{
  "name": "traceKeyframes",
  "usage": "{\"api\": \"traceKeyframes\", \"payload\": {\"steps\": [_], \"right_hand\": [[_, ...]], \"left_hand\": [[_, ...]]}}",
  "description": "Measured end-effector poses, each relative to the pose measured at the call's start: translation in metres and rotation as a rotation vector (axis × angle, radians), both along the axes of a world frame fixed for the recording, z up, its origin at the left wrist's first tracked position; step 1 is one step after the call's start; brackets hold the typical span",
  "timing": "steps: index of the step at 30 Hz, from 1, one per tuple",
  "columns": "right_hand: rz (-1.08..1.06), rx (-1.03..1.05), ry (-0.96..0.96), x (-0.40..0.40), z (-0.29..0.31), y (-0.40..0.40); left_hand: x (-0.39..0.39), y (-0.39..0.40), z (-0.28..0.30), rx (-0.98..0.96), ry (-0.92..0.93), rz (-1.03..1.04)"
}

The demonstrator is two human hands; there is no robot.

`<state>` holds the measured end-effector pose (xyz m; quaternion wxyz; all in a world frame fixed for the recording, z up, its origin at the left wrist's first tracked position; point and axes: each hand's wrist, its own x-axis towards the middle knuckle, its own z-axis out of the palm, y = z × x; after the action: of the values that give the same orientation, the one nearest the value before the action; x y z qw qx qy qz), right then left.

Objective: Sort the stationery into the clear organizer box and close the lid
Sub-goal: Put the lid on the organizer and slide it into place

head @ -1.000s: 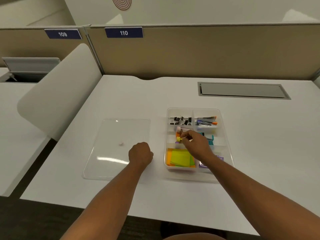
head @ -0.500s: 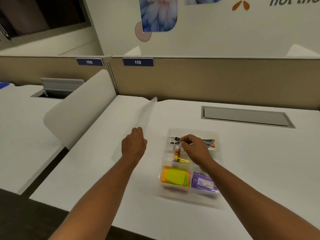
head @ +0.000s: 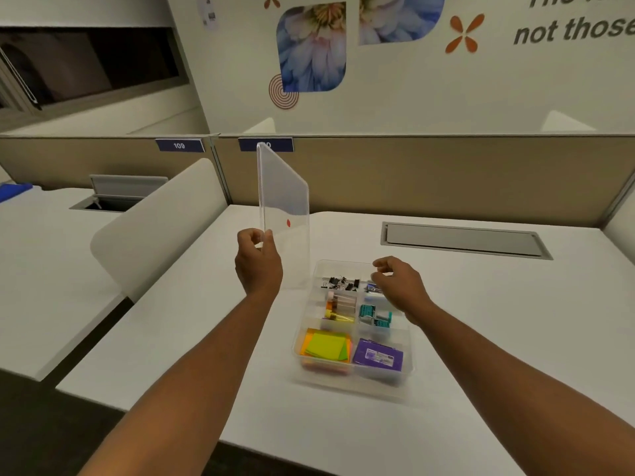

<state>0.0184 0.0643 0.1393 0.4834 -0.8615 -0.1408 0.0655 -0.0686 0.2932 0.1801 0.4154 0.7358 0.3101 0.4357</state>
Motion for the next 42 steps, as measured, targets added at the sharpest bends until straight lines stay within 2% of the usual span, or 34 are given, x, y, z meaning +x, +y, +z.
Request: {"api": "traceKeyframes", "payload": {"steps": [5, 10, 14, 17, 20, 23, 26, 28, 32, 38, 42], "right_hand": [[-0.042, 0.017, 0.125, -0.008, -0.018, -0.023], [-0.09, 0.074, 0.21, -0.011, -0.028, -0.033], [-0.14, 0.157, 0.275, -0.008, -0.03, -0.04], [-0.225, 0.13, 0.28, -0.006, -0.039, -0.048], [-0.282, 0.024, 0.269, -0.008, -0.054, -0.062], [-0.306, 0.048, 0.312, -0.013, -0.071, -0.078], [-0.295, 0.05, 0.359, -0.021, -0.083, -0.087], [-0.301, 0.023, 0.373, -0.025, -0.091, -0.089], [-0.318, 0.019, 0.386, -0.028, -0.101, -0.09], [-0.297, -0.027, 0.414, -0.032, -0.107, -0.077], [-0.304, -0.055, 0.402, -0.031, -0.109, -0.075]], "left_hand": [[-0.003, -0.014, 0.006, -0.008, -0.117, 0.007], [-0.002, -0.032, 0.006, -0.217, -0.225, -0.064], [-0.004, -0.043, -0.011, -0.348, -0.162, -0.149], [-0.004, -0.052, -0.028, -0.469, -0.127, -0.222], [-0.005, -0.054, -0.045, -0.448, -0.021, -0.221], [-0.007, -0.049, -0.061, -0.511, 0.087, -0.273], [-0.011, -0.046, -0.075, -0.452, 0.2, -0.262], [-0.015, -0.045, -0.082, -0.419, 0.291, -0.341], [-0.024, -0.035, -0.103, -0.237, 0.627, -0.453], [-0.031, -0.031, -0.121, 0.066, 0.807, -0.37], [-0.033, -0.029, -0.131, 0.155, 0.867, -0.333]]}}
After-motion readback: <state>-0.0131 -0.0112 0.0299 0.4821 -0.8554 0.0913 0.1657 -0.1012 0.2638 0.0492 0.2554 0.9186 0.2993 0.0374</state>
